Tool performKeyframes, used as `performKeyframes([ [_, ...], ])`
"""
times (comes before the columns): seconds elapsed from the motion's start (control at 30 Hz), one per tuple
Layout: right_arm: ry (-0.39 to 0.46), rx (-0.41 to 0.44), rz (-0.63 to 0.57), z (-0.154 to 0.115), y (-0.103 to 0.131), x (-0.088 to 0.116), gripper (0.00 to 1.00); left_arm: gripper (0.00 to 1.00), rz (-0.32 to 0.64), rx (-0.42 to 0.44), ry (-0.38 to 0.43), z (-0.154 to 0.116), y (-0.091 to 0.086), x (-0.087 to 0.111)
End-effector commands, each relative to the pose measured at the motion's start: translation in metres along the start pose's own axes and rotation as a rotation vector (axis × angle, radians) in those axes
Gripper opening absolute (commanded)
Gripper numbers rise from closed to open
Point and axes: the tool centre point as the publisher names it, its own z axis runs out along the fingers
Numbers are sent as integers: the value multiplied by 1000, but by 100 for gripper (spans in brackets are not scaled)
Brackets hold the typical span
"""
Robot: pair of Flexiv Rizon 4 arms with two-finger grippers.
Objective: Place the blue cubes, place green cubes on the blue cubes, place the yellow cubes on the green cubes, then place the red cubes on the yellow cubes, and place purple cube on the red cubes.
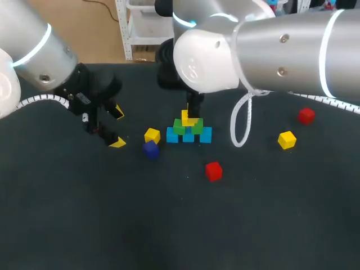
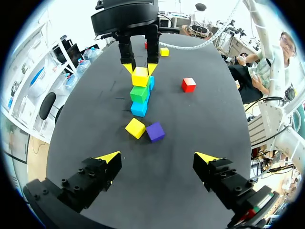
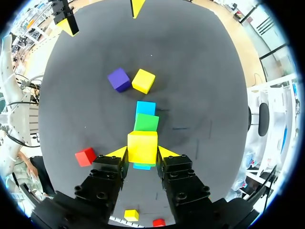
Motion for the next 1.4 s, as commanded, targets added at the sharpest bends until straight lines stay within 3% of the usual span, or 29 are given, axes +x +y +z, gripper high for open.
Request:
performKeyframes([
  [0.03,1,-4,-2,-1,-1,-1,0,100,1,0,-2,0,0,1],
  [0.23,0,-6,-4,0,-1,-2,0,100,1,0,-2,0,0,1],
  [0.6,4,-9,-1,0,-1,-2,17,100,1,0,-2,0,0,1],
  [1.4,8,-13,2,2,-2,-1,36,100,1,0,-2,0,0,1],
])
